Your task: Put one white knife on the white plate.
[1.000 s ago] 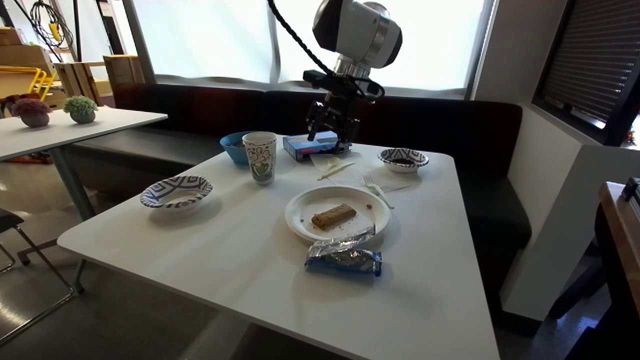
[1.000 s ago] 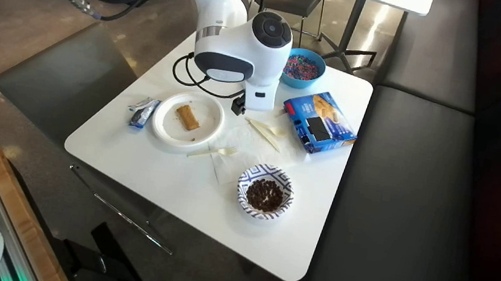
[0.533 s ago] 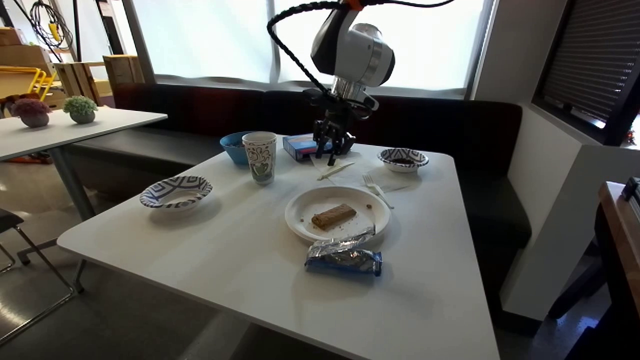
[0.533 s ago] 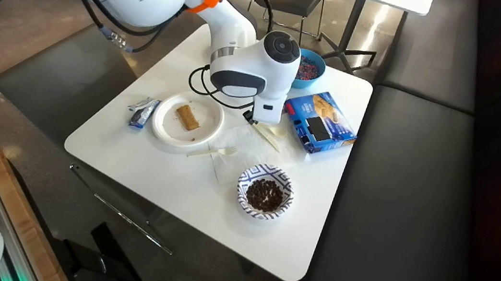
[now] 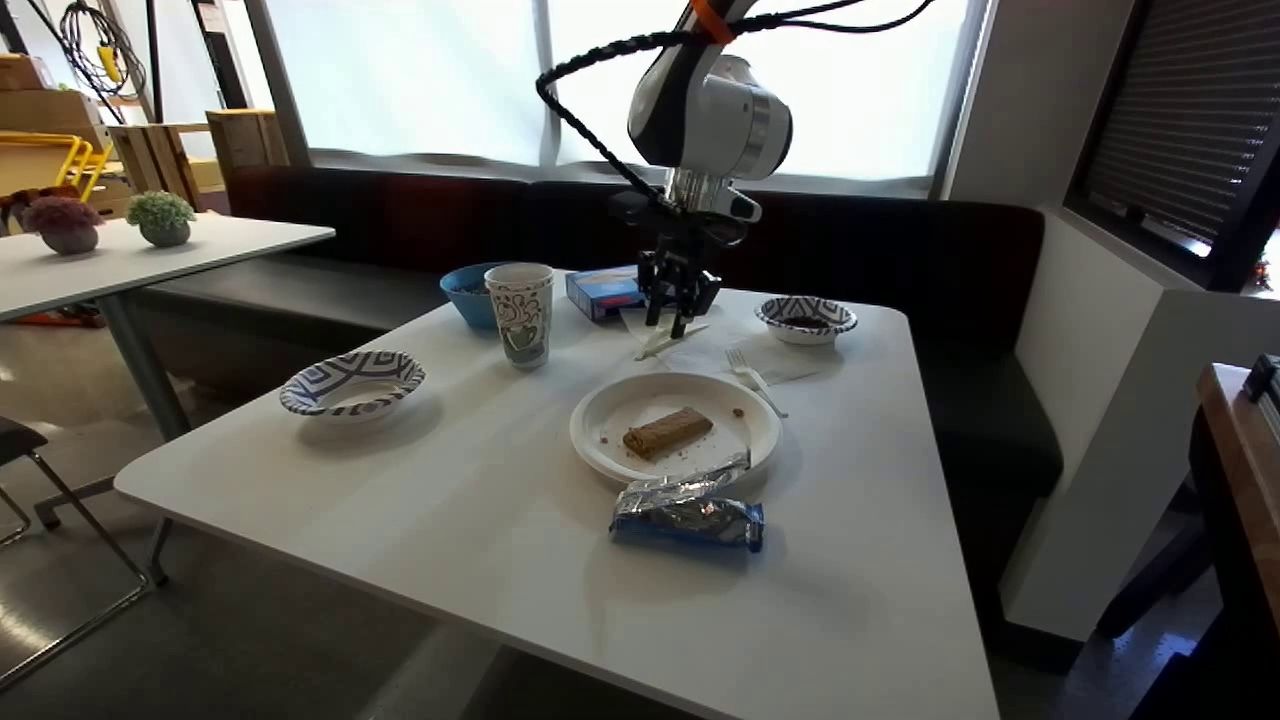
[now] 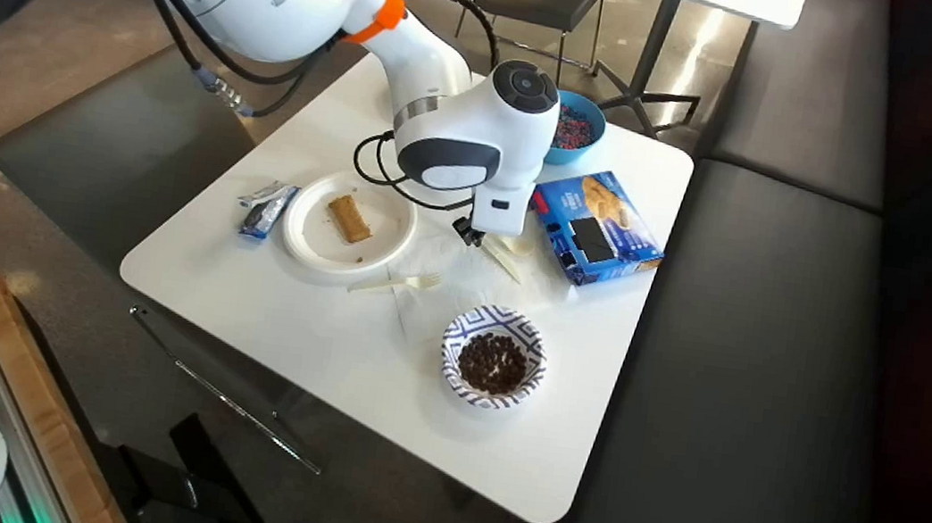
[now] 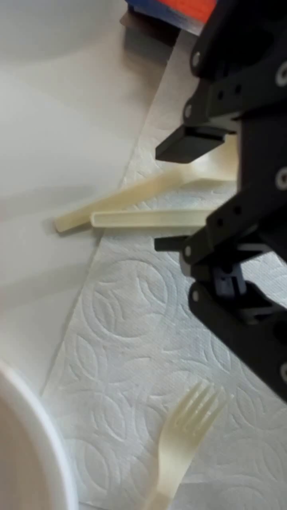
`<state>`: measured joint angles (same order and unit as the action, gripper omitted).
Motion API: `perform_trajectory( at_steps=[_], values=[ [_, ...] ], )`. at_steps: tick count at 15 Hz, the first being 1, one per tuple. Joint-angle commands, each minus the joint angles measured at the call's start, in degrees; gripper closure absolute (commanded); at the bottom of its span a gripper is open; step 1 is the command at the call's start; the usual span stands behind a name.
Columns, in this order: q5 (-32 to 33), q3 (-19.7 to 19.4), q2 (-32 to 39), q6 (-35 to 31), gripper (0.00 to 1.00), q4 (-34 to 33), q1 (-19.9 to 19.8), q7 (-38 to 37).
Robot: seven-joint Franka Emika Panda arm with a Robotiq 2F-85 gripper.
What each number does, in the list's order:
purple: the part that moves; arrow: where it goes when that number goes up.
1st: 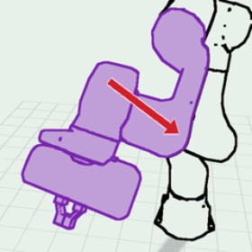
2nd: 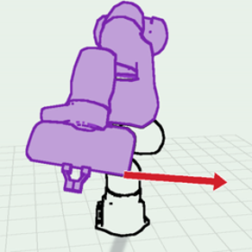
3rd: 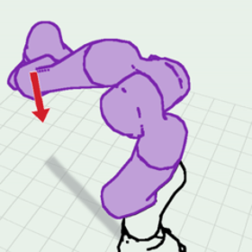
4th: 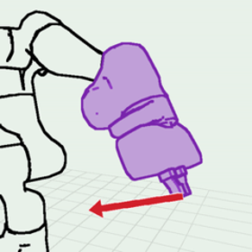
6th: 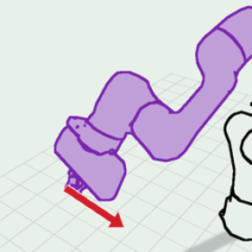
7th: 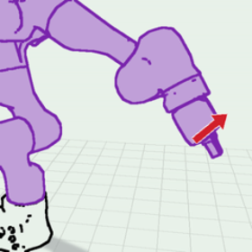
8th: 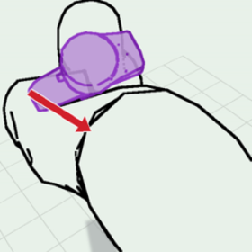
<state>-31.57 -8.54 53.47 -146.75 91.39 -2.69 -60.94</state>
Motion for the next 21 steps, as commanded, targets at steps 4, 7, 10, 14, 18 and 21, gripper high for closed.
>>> perform_trajectory(
  at_steps=[4, 7, 10, 14, 18, 21],
  values=[
    [5.78, 0.15, 1.04, 3.04, 0.6, -1.4, -0.3, -3.65],
    [6.83, 0.34, 1.47, 3.17, 0.65, -2.05, -0.56, -3.57],
    [7.76, 0.26, 2.06, 3.34, 0.67, -2.89, -0.56, -3.53],
    [8.72, 0.14, 2.9, 4.05, 0.64, -4.29, -0.51, -3.62],
    [9.65, 0.09, 3.8, 5.6, 0.65, -5.82, -0.6, -3.54],
    [10.41, -0.04, 4.31, 6.23, 0.66, -6.58, -0.58, -3.45]
  ],
)
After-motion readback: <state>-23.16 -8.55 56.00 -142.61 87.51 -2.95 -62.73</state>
